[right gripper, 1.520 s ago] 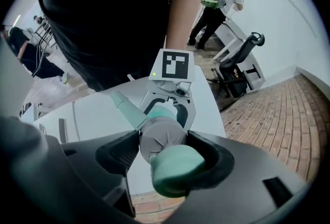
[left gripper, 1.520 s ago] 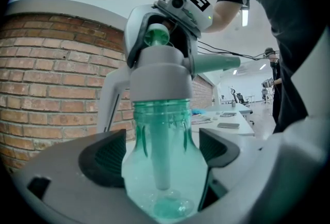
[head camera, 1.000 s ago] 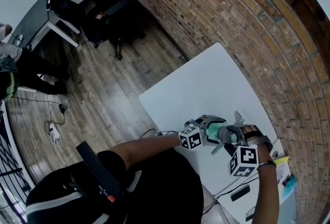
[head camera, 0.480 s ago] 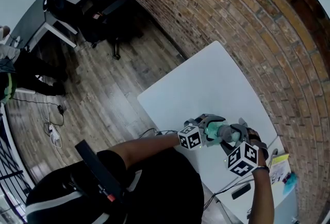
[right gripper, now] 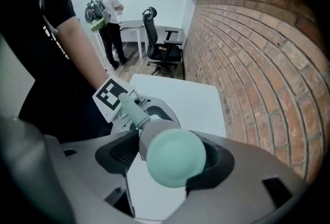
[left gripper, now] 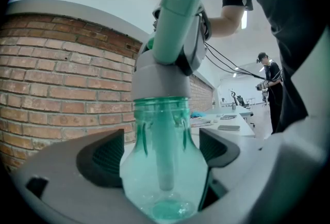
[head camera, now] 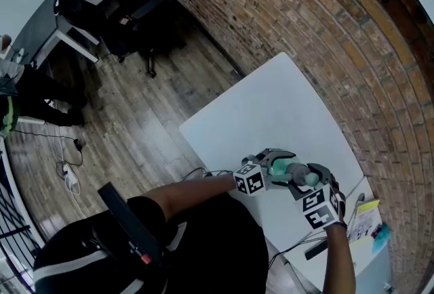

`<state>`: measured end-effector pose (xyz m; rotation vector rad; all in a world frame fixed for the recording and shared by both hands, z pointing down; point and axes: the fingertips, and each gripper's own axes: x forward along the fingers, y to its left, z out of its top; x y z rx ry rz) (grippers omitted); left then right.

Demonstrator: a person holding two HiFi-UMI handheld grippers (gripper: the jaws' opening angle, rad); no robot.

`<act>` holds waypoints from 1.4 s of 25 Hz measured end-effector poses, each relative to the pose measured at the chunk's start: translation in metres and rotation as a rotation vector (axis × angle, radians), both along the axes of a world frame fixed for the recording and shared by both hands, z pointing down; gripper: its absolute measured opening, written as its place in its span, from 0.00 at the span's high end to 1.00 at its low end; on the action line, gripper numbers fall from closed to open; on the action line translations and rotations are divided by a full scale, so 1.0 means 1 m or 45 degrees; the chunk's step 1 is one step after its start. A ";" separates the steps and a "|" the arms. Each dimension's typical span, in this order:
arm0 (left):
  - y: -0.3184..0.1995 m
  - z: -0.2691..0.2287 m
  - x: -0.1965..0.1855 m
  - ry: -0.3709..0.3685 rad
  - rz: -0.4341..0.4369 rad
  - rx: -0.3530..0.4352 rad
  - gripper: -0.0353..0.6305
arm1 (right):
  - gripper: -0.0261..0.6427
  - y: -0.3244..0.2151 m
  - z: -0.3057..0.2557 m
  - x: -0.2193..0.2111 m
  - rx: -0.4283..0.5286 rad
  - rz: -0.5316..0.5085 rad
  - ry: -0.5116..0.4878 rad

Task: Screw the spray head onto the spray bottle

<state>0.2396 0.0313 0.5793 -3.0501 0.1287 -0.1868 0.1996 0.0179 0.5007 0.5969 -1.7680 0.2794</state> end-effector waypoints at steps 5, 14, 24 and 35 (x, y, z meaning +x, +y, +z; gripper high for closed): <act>-0.001 0.000 0.000 0.004 0.006 -0.008 0.28 | 0.53 -0.005 0.004 -0.001 -0.065 0.253 -0.141; -0.001 0.000 0.000 -0.001 0.022 -0.022 0.28 | 0.53 -0.010 -0.023 -0.002 -0.035 0.197 -0.216; -0.001 0.003 0.000 -0.030 0.033 -0.027 0.28 | 0.58 -0.003 -0.070 0.009 0.158 -0.208 -0.193; -0.003 0.005 0.005 -0.055 -0.111 -0.037 0.28 | 0.58 0.010 -0.044 0.006 0.006 -0.552 -0.027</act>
